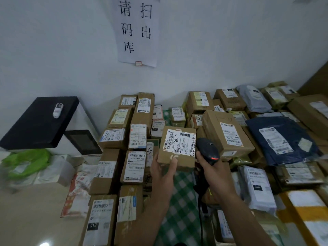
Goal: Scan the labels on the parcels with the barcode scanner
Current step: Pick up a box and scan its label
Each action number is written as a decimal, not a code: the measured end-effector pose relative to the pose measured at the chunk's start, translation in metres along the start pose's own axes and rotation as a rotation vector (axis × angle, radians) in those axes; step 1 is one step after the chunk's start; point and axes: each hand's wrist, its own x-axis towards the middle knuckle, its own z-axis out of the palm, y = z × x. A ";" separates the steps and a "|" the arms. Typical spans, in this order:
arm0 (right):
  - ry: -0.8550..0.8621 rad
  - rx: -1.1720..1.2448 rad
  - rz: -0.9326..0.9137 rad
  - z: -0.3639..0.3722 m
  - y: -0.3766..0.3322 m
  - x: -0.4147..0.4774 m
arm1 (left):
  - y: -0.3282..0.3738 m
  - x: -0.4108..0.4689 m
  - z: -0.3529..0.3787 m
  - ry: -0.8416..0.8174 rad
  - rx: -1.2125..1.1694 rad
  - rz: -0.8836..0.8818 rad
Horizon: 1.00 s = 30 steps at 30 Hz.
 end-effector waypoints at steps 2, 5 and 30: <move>-0.028 -0.006 -0.005 -0.001 0.000 -0.005 | 0.002 0.000 0.001 -0.022 -0.069 0.018; -0.024 -0.024 0.015 -0.002 -0.003 -0.012 | 0.009 0.006 -0.005 -0.033 -0.064 0.041; -0.339 -0.266 0.031 0.002 -0.047 -0.024 | 0.067 0.108 -0.064 -0.134 0.808 0.432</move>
